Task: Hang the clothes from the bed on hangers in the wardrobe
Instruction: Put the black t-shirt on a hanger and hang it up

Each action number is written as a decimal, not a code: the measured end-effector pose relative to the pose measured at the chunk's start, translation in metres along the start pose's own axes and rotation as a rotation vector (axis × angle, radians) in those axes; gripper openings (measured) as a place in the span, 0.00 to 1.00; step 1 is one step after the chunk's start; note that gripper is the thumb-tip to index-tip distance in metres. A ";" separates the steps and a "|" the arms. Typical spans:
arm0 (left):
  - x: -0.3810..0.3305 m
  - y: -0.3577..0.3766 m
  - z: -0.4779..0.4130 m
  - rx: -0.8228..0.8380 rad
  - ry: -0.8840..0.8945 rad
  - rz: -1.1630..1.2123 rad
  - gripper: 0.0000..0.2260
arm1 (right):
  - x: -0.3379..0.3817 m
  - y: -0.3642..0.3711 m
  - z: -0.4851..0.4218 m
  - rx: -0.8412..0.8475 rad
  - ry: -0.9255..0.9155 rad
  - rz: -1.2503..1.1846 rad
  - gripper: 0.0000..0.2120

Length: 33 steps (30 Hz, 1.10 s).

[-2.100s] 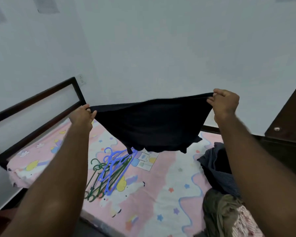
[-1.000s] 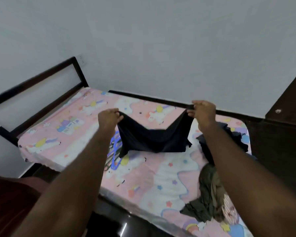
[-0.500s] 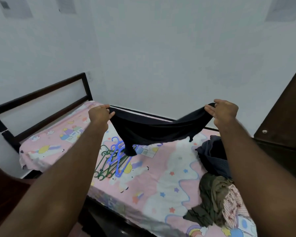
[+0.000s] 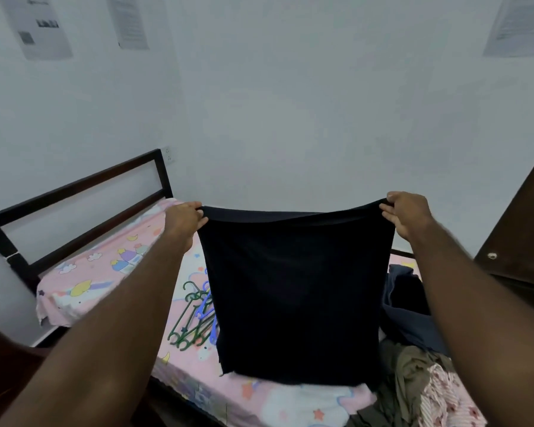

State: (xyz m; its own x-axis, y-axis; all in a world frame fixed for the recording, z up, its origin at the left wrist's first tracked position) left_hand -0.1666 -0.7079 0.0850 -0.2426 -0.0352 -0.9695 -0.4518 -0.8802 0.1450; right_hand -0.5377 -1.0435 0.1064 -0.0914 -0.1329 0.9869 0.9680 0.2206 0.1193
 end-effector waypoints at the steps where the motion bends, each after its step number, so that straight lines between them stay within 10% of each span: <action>1: -0.001 0.009 0.002 0.058 -0.012 0.036 0.16 | -0.001 0.004 -0.004 0.011 -0.001 0.016 0.13; 10: -0.022 0.063 -0.057 0.033 -0.056 0.050 0.04 | 0.017 0.059 -0.048 0.127 -0.021 0.049 0.18; 21: -0.134 0.033 -0.021 -0.178 0.279 0.193 0.12 | 0.126 0.019 -0.044 0.055 -0.291 -0.117 0.10; 33: 0.084 -0.059 0.048 -0.225 0.040 0.055 0.09 | -0.094 -0.062 0.055 -0.101 0.077 -0.053 0.07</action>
State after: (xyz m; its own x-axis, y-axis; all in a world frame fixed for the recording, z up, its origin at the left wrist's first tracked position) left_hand -0.2016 -0.6367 0.0047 -0.2254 -0.1012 -0.9690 -0.2346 -0.9597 0.1548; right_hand -0.6022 -0.9911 0.0123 -0.1289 -0.2161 0.9678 0.9813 0.1131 0.1559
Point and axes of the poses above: each hand's wrist, its own z-axis away from the middle knuckle, its own y-axis out of the palm, x = y × z, the point moved 10 cm from there along -z, towards the middle knuckle, and after that the axes turned 2 degrees about -y, right-handed, at the moved point
